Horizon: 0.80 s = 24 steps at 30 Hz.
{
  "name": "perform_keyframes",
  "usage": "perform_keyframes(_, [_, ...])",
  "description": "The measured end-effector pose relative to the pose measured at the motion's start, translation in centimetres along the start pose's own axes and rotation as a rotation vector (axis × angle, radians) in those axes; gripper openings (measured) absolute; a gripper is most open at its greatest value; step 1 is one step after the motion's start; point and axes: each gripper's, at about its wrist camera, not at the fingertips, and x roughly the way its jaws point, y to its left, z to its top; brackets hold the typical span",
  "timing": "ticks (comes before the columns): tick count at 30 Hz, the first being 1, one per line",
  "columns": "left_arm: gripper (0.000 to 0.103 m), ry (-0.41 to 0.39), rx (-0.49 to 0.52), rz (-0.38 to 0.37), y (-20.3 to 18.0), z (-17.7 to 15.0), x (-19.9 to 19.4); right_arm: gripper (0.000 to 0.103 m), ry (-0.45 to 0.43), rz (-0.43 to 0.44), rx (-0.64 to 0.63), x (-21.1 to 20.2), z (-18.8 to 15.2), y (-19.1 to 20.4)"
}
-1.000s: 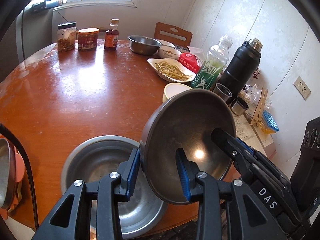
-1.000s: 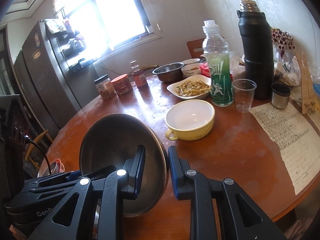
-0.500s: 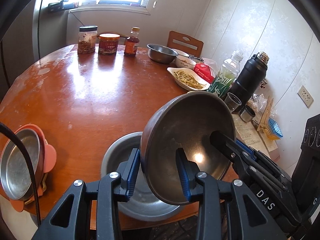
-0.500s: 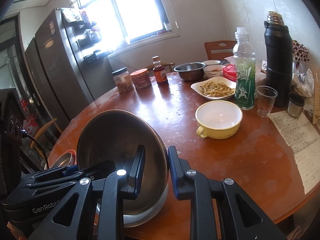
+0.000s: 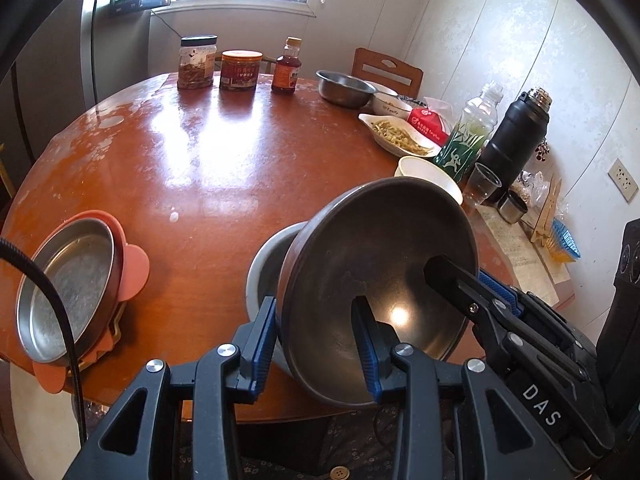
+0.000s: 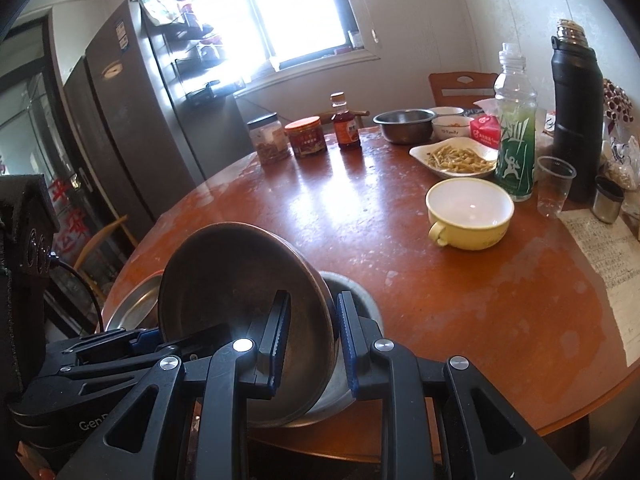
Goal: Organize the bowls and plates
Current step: 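Carry the deep steel bowl with the left gripper over the wide steel basin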
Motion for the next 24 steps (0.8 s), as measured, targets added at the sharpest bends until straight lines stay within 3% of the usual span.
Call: perform_keyframes(24, [0.037, 0.039, 0.018, 0.023, 0.2, 0.1, 2.7, 0.025, 0.055, -0.035, -0.017, 1.9, -1.2, -0.4])
